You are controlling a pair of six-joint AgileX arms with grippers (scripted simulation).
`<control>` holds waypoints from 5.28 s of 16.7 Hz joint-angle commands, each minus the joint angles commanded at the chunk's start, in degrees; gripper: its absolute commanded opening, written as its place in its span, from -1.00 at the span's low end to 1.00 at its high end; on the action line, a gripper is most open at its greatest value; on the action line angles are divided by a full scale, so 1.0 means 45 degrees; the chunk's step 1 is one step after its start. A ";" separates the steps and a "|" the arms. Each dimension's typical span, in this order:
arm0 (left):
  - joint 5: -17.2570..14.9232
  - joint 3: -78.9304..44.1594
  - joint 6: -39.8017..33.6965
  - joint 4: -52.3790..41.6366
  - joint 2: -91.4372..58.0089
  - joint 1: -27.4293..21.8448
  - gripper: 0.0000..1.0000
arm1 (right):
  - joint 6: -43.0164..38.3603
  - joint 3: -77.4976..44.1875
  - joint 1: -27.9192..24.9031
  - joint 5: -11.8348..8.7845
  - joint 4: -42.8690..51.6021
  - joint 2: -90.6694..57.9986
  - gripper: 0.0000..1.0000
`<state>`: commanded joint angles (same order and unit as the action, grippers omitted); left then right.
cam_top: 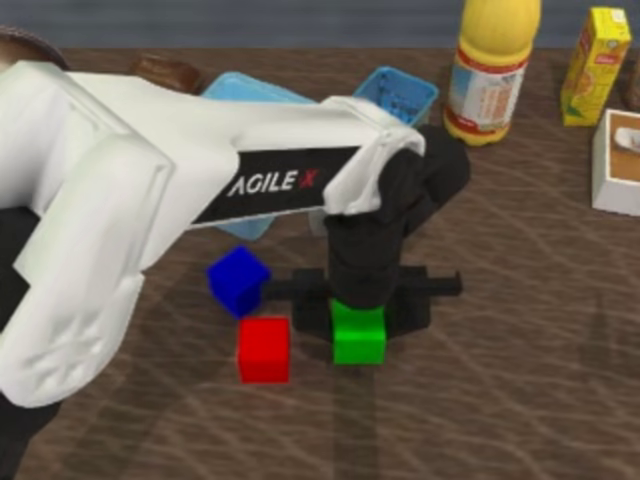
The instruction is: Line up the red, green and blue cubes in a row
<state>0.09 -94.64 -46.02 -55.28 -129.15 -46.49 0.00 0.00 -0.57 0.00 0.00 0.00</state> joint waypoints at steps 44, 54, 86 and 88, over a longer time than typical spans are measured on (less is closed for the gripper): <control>-0.0053 -0.1139 0.8851 -0.2570 0.1100 0.2579 1.00 | 0.0000 0.0000 0.0000 0.0000 0.0000 0.0000 1.00; -0.0052 -0.0404 1.4623 -0.2032 0.1581 0.4301 1.00 | 0.0000 0.0000 0.0000 0.0000 0.0000 0.0000 1.00; -0.0066 0.1849 1.4662 0.1795 0.0007 0.4320 -1.00 | 0.0000 0.0000 0.0000 0.0000 0.0000 0.0000 1.00; -0.0066 0.1849 1.4662 0.1795 0.0007 0.4320 -1.00 | 0.0000 0.0000 0.0000 0.0000 0.0000 0.0000 1.00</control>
<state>-0.21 -86.32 19.96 -47.21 -129.12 -27.05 0.00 0.00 -0.57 0.00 0.00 0.00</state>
